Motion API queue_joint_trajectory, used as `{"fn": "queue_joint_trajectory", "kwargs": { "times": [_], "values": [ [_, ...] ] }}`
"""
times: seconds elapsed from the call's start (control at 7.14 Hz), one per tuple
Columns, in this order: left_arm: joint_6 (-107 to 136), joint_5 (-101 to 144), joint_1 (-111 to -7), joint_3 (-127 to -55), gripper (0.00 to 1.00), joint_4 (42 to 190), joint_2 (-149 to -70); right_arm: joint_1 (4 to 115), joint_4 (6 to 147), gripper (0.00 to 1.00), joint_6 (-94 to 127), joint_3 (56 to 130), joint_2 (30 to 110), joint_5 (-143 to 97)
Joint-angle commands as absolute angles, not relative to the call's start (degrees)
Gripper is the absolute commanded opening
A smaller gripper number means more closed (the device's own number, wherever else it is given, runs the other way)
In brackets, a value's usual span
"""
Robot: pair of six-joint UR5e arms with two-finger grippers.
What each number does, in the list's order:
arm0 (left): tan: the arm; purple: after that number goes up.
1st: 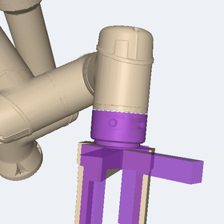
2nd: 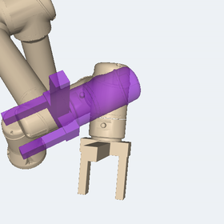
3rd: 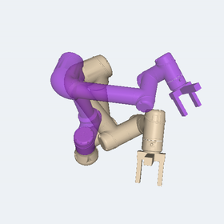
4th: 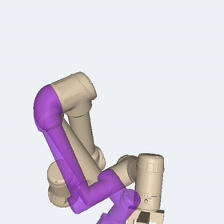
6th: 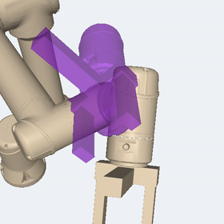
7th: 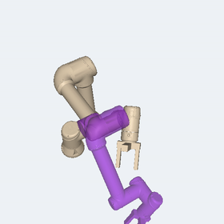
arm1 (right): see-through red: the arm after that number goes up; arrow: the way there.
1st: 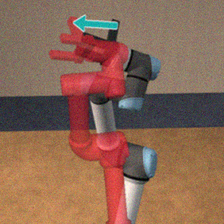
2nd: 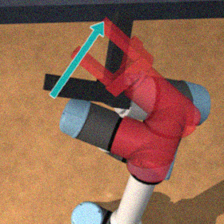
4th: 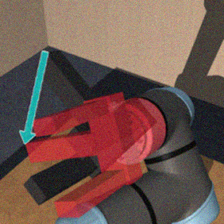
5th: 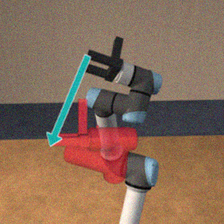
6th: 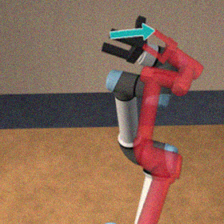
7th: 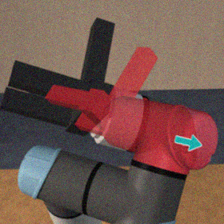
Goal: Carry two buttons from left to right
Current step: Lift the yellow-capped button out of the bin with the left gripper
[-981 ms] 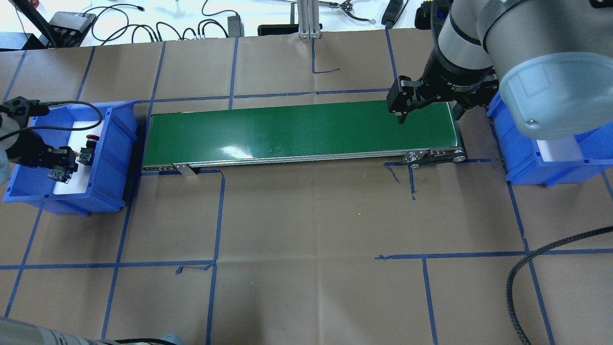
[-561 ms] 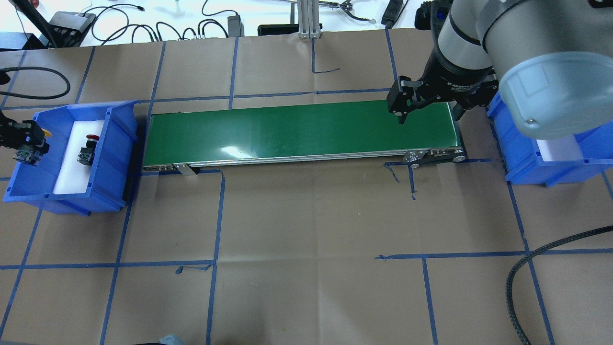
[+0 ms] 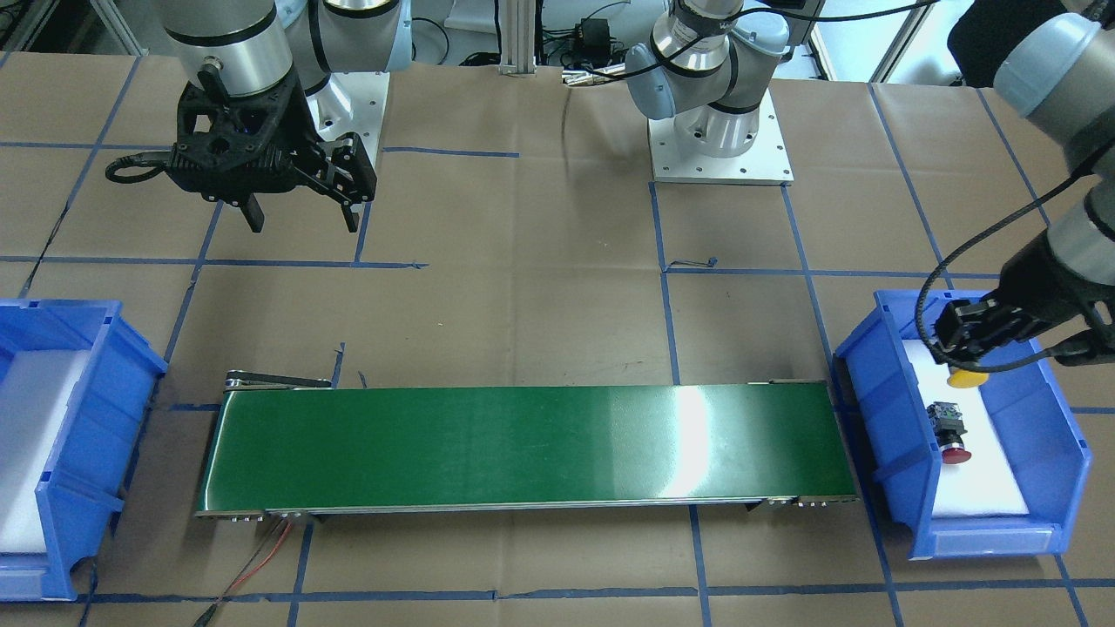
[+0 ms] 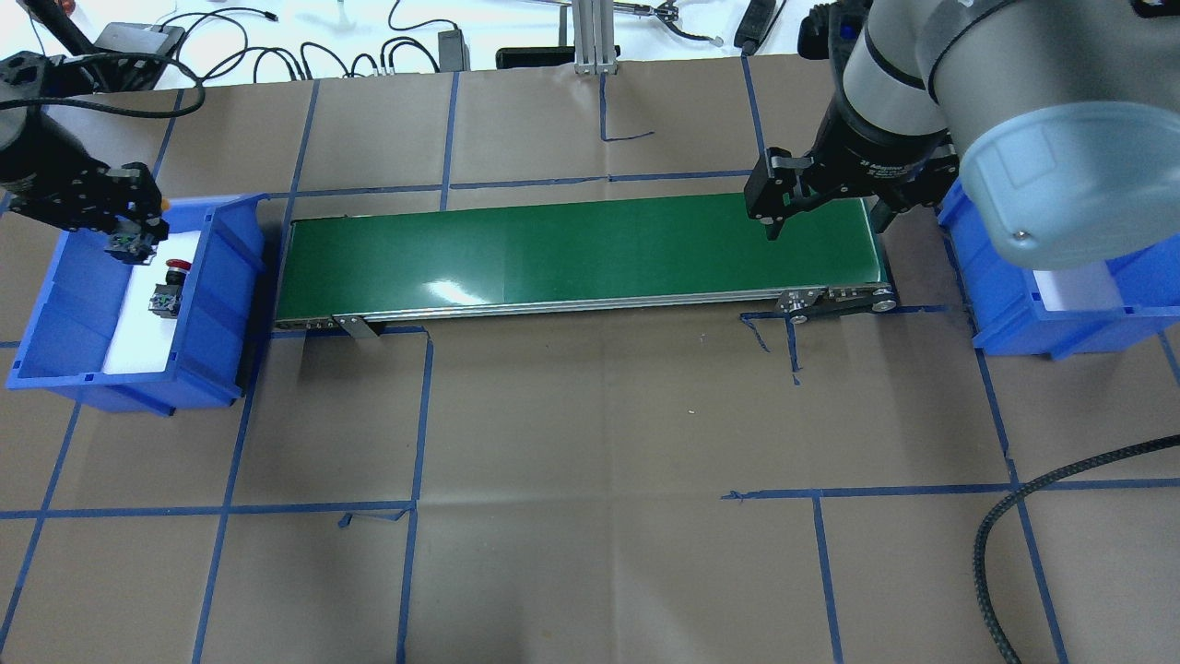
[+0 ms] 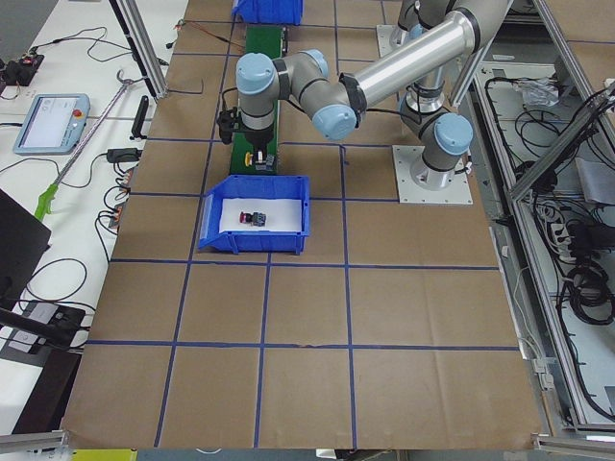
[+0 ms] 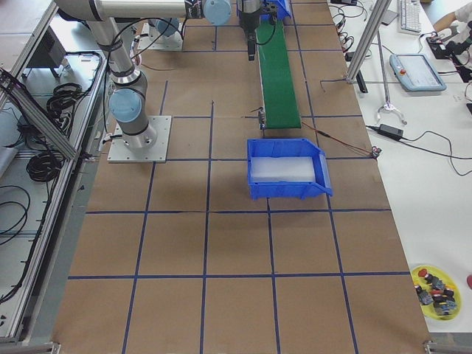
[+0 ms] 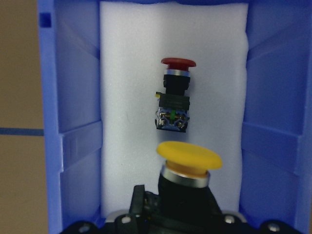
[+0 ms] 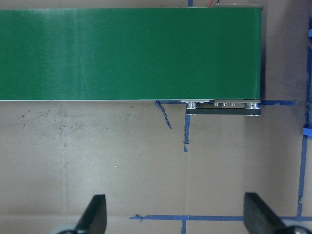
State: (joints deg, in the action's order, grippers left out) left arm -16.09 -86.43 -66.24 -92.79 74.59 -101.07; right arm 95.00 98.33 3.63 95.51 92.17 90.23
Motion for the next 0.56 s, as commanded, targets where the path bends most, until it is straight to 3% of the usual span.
{"fn": "queue_joint_trajectory", "kwargs": {
  "times": [0.0, 0.42],
  "values": [
    [-1.6, -86.6, -76.9, -93.8, 0.07, 73.6, -102.3, 94.9, 98.3, 1.0, 3.6, 95.6, 92.2, 90.3],
    [8.6, -86.7, -85.1, -94.3, 0.07, 62.5, -111.8, 94.9, 98.3, 1.0, 3.6, 95.6, 92.1, 90.3]
  ]
}}
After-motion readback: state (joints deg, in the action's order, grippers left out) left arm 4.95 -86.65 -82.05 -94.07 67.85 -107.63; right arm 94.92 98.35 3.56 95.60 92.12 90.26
